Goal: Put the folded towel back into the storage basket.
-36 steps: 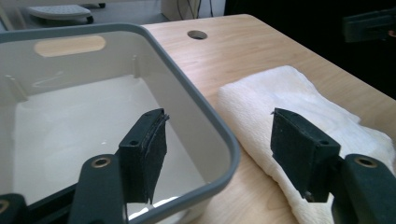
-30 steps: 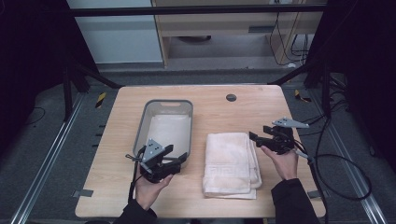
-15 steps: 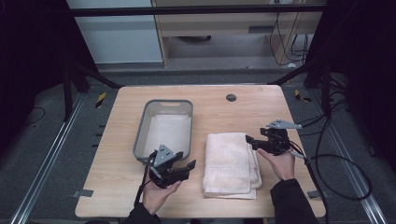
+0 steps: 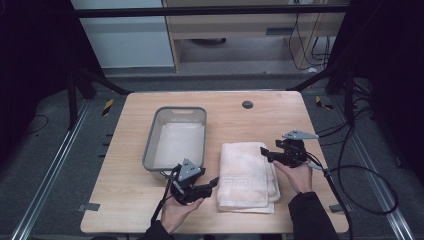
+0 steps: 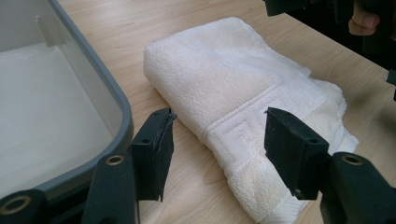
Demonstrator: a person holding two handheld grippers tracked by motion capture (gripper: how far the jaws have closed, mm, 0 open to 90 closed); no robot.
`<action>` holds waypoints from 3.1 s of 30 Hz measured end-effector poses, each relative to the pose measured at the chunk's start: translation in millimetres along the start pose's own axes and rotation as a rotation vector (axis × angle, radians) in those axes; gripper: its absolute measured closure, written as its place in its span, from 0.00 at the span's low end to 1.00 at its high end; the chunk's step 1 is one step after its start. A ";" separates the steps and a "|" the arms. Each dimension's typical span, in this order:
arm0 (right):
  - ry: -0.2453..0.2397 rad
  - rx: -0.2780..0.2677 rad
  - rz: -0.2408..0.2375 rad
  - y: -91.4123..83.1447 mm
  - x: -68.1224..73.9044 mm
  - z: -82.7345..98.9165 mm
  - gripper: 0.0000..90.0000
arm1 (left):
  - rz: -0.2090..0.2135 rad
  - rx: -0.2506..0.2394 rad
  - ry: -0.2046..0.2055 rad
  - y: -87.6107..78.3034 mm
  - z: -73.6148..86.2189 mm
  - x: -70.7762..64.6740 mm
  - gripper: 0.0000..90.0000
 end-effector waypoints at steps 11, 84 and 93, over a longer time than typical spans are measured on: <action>0.008 0.046 0.005 9.0 -4.3 11.1 0.31 | -0.006 0.040 0.049 15.6 10.0 -15.3 0.46; 0.227 0.195 -0.147 44.8 -1.3 46.7 0.70 | 0.141 0.239 -0.023 71.2 42.5 -29.0 0.73; 0.226 0.178 -0.150 41.0 0.6 41.6 0.73 | 0.158 0.220 -0.040 68.6 40.4 -28.5 0.84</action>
Point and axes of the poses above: each handheld gripper's, and its own axes: y roughly forward along the jaws, z roughly out of its underside, x roughly to its left, the point moved 7 cm from there along y, roughly forward along the jaws, and after that the axes turned 11 degrees about -z, right-handed, at the moved point
